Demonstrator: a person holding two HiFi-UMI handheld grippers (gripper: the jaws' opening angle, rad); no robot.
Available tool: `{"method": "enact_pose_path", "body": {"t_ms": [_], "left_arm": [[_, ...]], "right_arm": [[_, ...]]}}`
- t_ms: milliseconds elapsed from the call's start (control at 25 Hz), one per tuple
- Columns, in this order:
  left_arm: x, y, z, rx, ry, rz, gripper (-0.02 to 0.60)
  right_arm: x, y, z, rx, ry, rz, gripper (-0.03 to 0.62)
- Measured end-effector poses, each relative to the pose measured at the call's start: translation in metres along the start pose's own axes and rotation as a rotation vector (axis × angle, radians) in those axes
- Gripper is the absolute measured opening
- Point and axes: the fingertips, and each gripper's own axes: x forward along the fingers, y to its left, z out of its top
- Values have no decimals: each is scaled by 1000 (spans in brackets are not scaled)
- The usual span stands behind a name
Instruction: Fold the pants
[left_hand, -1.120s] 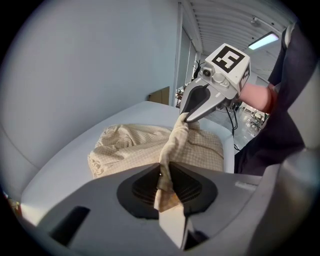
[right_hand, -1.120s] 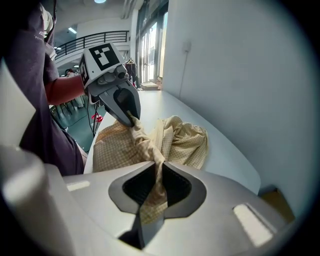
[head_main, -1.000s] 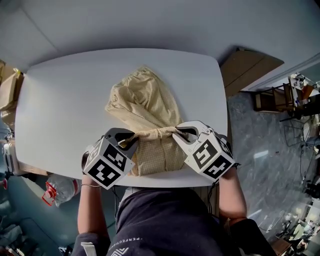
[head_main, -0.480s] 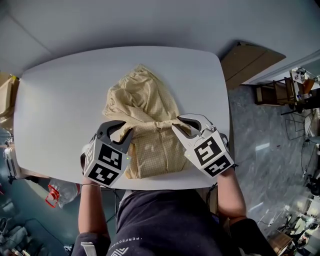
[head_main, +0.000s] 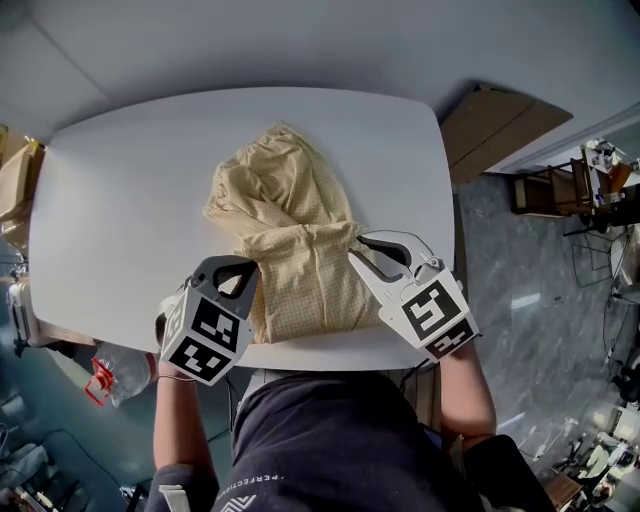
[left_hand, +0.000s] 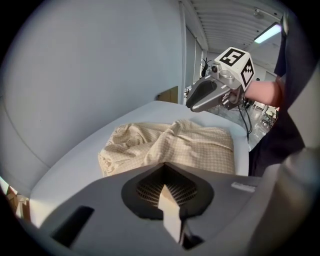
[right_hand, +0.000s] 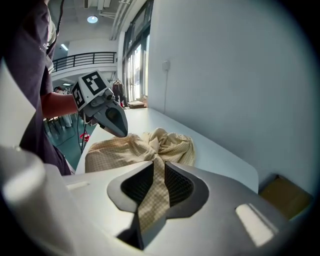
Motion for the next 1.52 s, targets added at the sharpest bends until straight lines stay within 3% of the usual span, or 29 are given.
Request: {"method": "enact_pose_path", "body": {"t_ms": [160,560,760,1000,1320,1520], "left_arm": [[-8,-33,-1,36,-7,-53,9],[-18,-112,-26,73,30,-200,144],[-15,-123,-40,86,66,-148,191],[-9,-126,-47,82,66,-96,242],[15,-123,-64,88,100,-82,236],[20,-125,-66,138,119,-92,219]], "right_arm": [[-11,27,-19,-33,35,94,69],[-38,81,-56,-110,88,283,113],[-41,91,-77,-199,150,288,161],[-37,100,-98,-214,192,299,181],[-15,110,-115,-273,253,299,198],[-7,109,-124,-263,287,306,196]]}}
